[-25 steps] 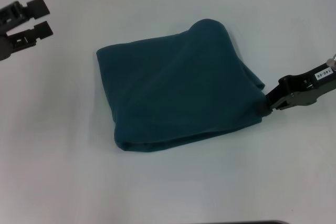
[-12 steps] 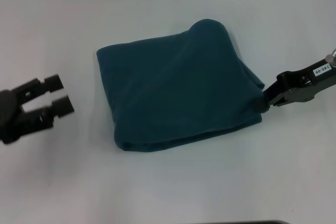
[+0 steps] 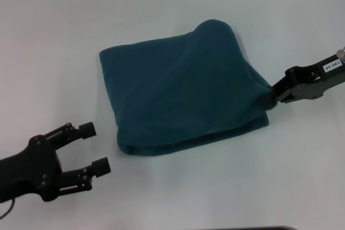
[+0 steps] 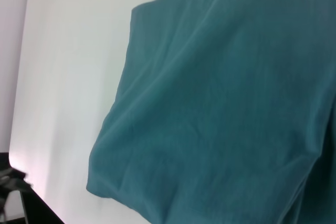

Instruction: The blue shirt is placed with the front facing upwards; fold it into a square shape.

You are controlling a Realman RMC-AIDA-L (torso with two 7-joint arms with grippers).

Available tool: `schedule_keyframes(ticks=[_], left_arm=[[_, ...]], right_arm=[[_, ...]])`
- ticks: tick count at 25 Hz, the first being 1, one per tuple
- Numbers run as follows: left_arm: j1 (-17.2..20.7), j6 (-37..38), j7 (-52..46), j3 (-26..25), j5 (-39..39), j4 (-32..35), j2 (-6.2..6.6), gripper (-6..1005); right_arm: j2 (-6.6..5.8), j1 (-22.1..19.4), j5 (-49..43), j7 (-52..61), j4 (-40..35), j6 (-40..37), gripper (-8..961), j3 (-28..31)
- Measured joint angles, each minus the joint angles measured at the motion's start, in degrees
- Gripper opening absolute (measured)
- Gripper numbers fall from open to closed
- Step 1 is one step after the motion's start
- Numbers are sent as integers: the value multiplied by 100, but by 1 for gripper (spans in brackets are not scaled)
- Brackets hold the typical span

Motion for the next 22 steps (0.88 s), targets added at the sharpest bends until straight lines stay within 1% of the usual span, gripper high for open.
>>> schedule_keyframes(ticks=[4, 7, 12, 16, 22], left_arm=[[-4, -333, 251, 4, 192, 117, -20, 922], [-42, -422, 412, 92, 282, 301, -3, 922], [-72, -358, 431, 523, 517, 351, 5, 922], [-107, -317, 413, 797, 543, 426, -32, 922], [-440, -671, 444, 821, 562, 1007, -41, 922]], right_arm=[[-7, 16, 94, 0, 0, -11, 13, 29], [-22, 28, 155, 1, 0, -17, 13, 26], [-29, 73, 190, 10, 0, -27, 13, 35], [-29, 117, 203, 13, 0, -30, 14, 35], [-29, 140, 245, 14, -2, -54, 14, 34]])
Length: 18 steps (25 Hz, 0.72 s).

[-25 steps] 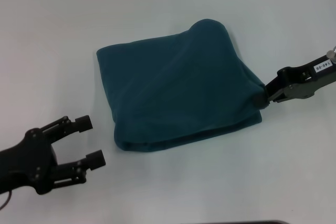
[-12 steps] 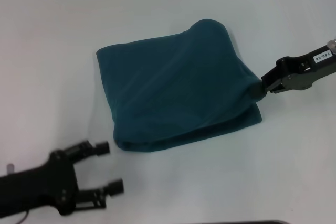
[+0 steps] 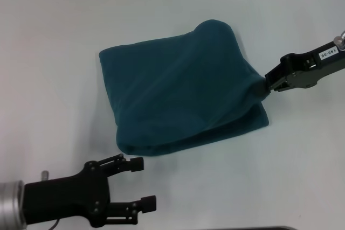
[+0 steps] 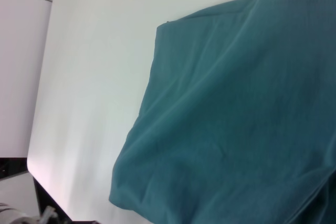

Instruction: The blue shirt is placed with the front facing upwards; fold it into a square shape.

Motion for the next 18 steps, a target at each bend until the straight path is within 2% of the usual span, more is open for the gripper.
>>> schedule_keyframes(ticks=[7, 14, 18], left_arm=[[-294, -430, -33, 227, 21, 321, -7, 921], [-565, -1051, -463, 214, -16, 507, -7, 921], [-657, -1146, -525, 128, -24, 557, -4, 921]], right_arm=[[-7, 7, 132, 0, -44, -92, 13, 29], [-28, -2, 232, -41, -51, -245, 13, 115], [-62, -48, 286, -50, -51, -293, 13, 137]])
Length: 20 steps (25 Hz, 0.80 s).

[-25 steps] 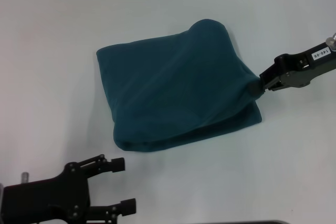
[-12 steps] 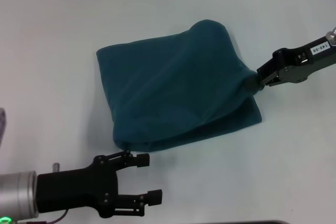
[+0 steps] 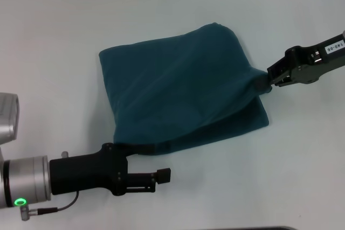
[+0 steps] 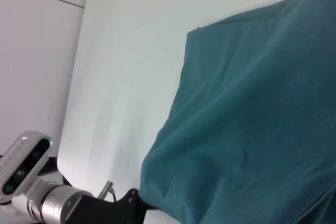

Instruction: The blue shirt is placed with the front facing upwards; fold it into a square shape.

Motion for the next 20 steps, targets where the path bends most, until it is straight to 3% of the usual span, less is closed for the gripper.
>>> schedule_keyframes(ticks=[4, 13, 20], left_arm=[[9, -17, 0, -137, -108, -4, -3, 921], [59, -67, -17, -276, -276, -36, 27, 920], [75, -55, -16, -272, -277, -44, 32, 920]], right_arm=[[-36, -52, -2, -9, -5, -58, 13, 3], [-248, -274, -172, 22, -8, 58, 14, -36], [-203, -245, -361, -12, 44, 96, 14, -55]])
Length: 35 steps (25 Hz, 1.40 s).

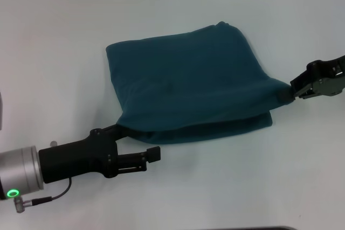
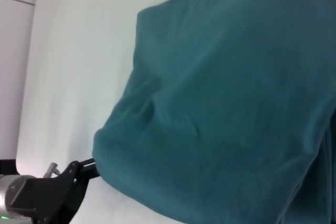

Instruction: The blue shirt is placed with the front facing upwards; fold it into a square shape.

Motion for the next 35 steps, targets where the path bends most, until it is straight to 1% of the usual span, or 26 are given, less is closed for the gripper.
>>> schedule_keyframes(ticks=[3, 7, 11, 13, 17, 21, 25, 28, 31, 35], left_arm=[[40, 53, 7, -1, 0, -41, 1, 920], [155, 190, 11, -18, -10, -241, 8, 920], [238, 399, -6, -174, -26, -419, 9, 919], [250, 450, -12, -248, -27, -442, 10, 919], [252, 473, -13, -286, -27, -451, 9, 919], [246, 477, -15, -287, -28, -460, 9, 919], [236, 488, -16, -293, -27, -486, 9, 919], [222, 501, -18, -293, -26, -493, 9, 919], [215, 556, -19, -294, -26, -497, 9, 919], [214, 656, -119, -347, -25, -572, 9, 918]], right_arm=[[-7, 2, -23, 28, 6, 9, 14, -13], [-63, -29, -112, 69, -7, 39, 13, -7], [-111, -10, -521, 155, -42, 265, 13, -7], [-102, 20, -661, 150, -27, 347, 14, -10], [-39, 78, -680, 49, 2, 361, 14, -50], [-30, 85, -680, 49, 2, 387, 94, -74], [-82, 36, -680, 124, 1, 461, 175, -70], [-124, -4, -679, 167, -25, 484, 281, -42], [-199, -45, -677, 224, -63, 557, 387, 13], [-246, -52, -602, 137, -191, 601, 578, 337]])
